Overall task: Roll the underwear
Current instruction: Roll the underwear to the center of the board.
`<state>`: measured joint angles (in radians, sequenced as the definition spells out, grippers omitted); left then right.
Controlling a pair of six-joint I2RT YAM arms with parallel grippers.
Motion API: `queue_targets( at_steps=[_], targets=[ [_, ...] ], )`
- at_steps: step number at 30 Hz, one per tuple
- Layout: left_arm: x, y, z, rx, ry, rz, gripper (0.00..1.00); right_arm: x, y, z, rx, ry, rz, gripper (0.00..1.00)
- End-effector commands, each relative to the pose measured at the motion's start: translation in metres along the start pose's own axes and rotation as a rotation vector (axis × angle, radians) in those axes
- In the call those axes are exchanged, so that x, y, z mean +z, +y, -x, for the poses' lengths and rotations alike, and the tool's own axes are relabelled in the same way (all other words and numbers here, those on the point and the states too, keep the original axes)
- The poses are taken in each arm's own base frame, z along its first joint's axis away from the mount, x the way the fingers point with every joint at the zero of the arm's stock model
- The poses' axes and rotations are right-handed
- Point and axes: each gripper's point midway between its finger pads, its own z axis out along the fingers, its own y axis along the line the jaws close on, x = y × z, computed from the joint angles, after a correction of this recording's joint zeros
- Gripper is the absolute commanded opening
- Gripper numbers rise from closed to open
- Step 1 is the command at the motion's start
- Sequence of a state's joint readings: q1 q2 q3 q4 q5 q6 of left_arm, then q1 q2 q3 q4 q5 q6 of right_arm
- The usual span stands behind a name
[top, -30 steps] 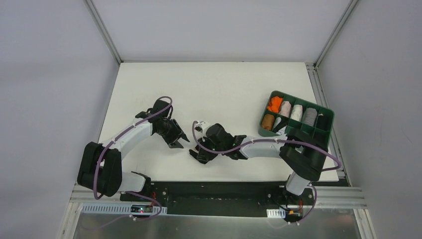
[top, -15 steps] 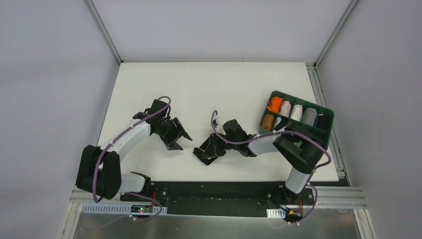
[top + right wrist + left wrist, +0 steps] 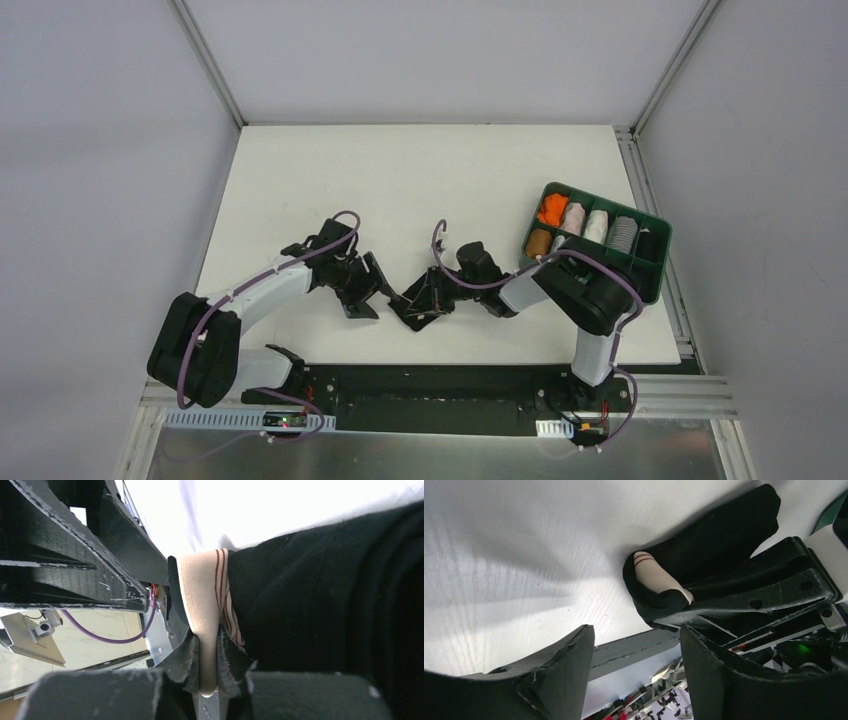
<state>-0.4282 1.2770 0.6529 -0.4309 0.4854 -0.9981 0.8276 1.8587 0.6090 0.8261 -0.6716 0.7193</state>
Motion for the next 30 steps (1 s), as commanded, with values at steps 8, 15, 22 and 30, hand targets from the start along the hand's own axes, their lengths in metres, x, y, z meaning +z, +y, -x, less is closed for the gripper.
queue_targets(
  at_steps=[8,15,22,30],
  targets=[
    [0.029,-0.005,0.014,-0.032,-0.079,-0.055,0.56,-0.003,-0.006,0.002,0.032,-0.017,0.006,0.00],
    [0.047,-0.005,0.021,-0.078,-0.083,-0.057,0.51,-0.005,-0.009,0.003,0.054,-0.037,0.014,0.00],
    [0.058,-0.004,0.024,-0.088,-0.068,-0.027,0.37,-0.007,-0.011,0.003,0.057,-0.059,0.013,0.00],
    [0.065,0.006,0.019,-0.082,-0.021,0.028,0.00,-0.017,-0.010,0.006,0.023,-0.076,-0.067,0.25]
  ],
)
